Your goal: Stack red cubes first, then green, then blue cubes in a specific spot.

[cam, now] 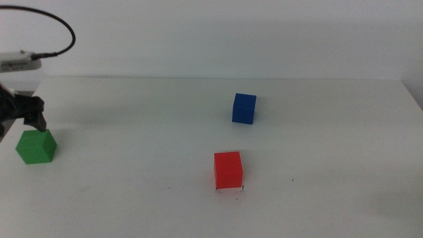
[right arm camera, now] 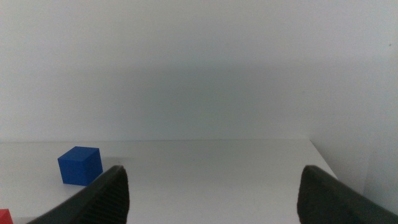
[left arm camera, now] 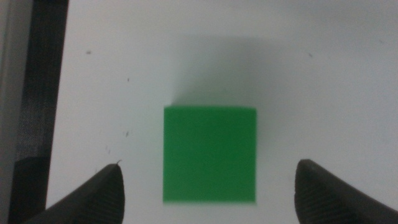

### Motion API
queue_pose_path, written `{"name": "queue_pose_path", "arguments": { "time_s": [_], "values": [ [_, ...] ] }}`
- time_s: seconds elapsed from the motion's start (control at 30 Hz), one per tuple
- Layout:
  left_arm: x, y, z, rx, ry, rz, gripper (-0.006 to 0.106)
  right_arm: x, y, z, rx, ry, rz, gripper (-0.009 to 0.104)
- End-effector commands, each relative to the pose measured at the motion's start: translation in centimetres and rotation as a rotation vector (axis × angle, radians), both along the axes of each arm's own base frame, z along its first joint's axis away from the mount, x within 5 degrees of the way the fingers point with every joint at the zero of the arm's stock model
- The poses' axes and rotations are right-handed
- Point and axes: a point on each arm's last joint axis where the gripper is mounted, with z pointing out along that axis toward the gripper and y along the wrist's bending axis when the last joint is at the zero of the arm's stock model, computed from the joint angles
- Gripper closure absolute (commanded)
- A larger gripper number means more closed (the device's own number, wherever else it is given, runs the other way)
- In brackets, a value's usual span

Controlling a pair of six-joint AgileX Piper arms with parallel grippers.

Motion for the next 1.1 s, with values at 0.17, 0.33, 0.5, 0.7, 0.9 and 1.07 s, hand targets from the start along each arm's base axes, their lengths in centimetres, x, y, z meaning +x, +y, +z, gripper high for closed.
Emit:
{"name": "queue_pose_path", "arguments": {
  "time_s": [0.17, 0.33, 0.5, 0.7, 0.9, 1.07],
  "values": [
    [1.1, 0.4, -2.8, -0.010, 0.007, 0.013, 0.007, 0.0, 0.0, 0.0, -0.008, -0.011, -0.007, 0.002],
    [1.6, 0.7, -4.4, -0.003, 0.016, 0.016, 0.007, 0.0, 0.0, 0.0, -0.008, -0.011, -0.007, 0.002],
    [2.1, 0.8, -5.9, 0.007, 0.025, -0.005, 0.015, 0.0, 0.0, 0.0, -0.008, -0.011, -0.007, 0.002],
    [2.1, 0.4, -5.4, -0.035, 0.023, 0.013, 0.055, 0.0, 0.0, 0.0, -0.008, -0.011, -0.007, 0.002],
    [1.0, -7.4, 0.5, -0.105, 0.002, -0.011, 0.084, 0.0, 0.0, 0.0, -0.008, -0.011, -0.007, 0.002],
    [-2.4, -21.2, 3.6, -0.107, 0.058, -0.005, 0.089, 0.0, 0.0, 0.0, -0.008, -0.011, -0.007, 0.002]
  ]
}}
